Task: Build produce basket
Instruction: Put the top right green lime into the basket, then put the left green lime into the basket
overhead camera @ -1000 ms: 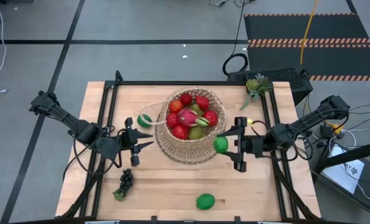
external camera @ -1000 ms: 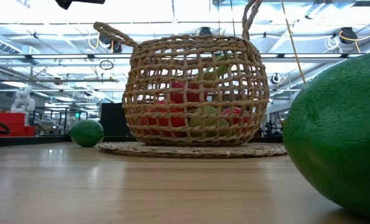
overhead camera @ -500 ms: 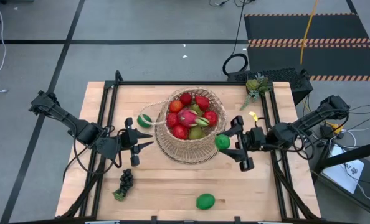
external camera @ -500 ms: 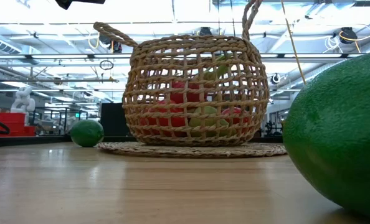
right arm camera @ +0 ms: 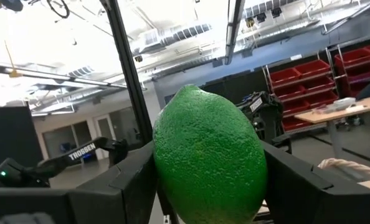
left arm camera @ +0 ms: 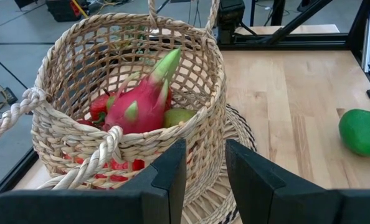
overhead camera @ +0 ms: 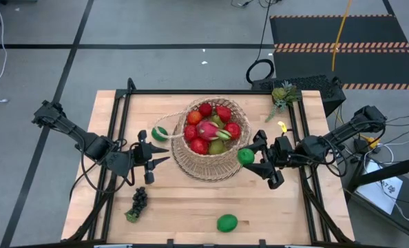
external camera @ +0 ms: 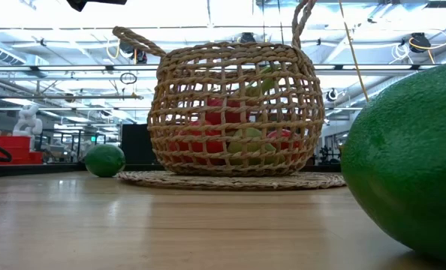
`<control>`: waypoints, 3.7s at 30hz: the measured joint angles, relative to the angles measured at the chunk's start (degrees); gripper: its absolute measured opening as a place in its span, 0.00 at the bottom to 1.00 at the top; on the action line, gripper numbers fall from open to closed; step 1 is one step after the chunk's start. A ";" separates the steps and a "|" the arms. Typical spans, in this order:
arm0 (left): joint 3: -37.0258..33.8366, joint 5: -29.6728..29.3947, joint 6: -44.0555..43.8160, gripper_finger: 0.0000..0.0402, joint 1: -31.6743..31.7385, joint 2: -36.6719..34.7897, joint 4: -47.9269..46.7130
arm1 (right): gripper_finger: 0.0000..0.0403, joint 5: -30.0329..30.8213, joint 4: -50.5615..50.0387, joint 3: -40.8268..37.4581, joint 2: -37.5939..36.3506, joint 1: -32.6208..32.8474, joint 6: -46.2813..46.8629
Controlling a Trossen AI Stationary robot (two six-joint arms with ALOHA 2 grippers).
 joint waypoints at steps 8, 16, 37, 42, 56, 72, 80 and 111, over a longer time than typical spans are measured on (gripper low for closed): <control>0.00 0.01 -0.02 0.28 -0.02 0.00 0.32 | 0.58 -0.30 -0.04 0.00 0.00 0.00 0.90; 0.00 0.02 -0.46 0.28 -0.02 0.00 0.42 | 0.58 4.25 -2.06 0.00 0.38 -0.02 -4.00; 0.00 0.01 -0.46 0.28 -0.01 0.00 0.27 | 0.58 14.54 -47.39 30.48 18.83 -14.25 -6.58; 0.00 0.00 -0.48 0.28 0.00 0.00 0.24 | 0.58 13.00 -55.04 36.86 23.85 -19.86 -6.73; 0.00 0.02 -0.25 0.28 -0.04 0.00 -0.15 | 0.58 6.85 -65.78 37.90 26.32 -31.34 -5.61; 0.00 0.02 0.50 0.28 -0.04 0.00 -0.11 | 0.63 8.01 -67.14 32.20 26.33 -34.58 -8.25; 0.00 0.00 0.48 0.28 -0.04 0.00 -0.08 | 0.83 10.46 -66.81 32.20 25.89 -34.03 -11.51; -6.69 -0.59 -26.15 0.28 1.37 0.02 -20.72 | 0.85 16.54 -35.44 4.23 -2.70 16.67 -8.89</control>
